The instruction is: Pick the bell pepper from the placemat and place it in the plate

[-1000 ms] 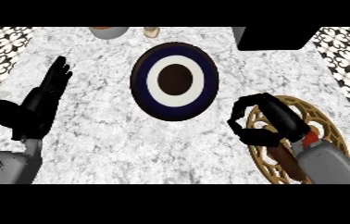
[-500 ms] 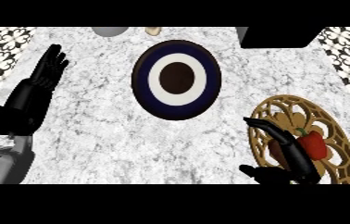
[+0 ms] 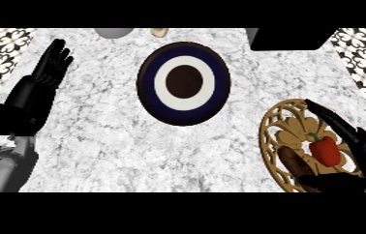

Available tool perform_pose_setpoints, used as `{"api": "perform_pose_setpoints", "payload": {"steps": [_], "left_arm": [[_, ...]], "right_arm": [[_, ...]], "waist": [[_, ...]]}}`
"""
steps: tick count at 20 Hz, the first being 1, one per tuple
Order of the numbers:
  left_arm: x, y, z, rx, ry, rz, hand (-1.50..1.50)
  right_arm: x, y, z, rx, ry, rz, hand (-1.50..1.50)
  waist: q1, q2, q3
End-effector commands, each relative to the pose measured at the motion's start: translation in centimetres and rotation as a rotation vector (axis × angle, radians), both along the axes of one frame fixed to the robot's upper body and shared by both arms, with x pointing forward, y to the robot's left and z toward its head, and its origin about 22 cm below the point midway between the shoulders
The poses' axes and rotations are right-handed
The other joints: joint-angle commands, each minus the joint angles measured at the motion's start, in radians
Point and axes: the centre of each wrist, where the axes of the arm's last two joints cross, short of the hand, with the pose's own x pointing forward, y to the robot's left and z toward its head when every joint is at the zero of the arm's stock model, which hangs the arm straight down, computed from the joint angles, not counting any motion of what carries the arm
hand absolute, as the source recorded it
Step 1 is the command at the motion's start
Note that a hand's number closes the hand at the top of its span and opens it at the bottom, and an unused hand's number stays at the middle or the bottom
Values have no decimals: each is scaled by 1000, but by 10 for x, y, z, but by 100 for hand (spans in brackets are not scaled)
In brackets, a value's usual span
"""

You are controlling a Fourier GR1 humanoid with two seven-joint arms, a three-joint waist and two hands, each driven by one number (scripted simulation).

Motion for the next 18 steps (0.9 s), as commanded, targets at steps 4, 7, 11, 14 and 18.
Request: {"api": "perform_pose_setpoints", "payload": {"steps": [4,7,11,14,18], "left_arm": [[-11,-4,-16,9,-1,-13,0],[1,-4,4,-4,2,-11,0],[6,-4,5,-5,4,-20,0],[6,-2,-2,10,-12,-18,0],[20,4,6,-5,-7,5,0]], "right_arm": [[-7,-11,58,-454,225,-126,-150],[-8,-13,80,-627,342,-129,-150],[-5,7,79,-724,490,-140,-150],[-4,12,76,-752,549,-139,-150],[5,24,50,-768,528,-177,-150]], "waist": [[11,-3,-4],[3,0,-2],[30,8,1],[24,7,2],[21,7,3]]}}
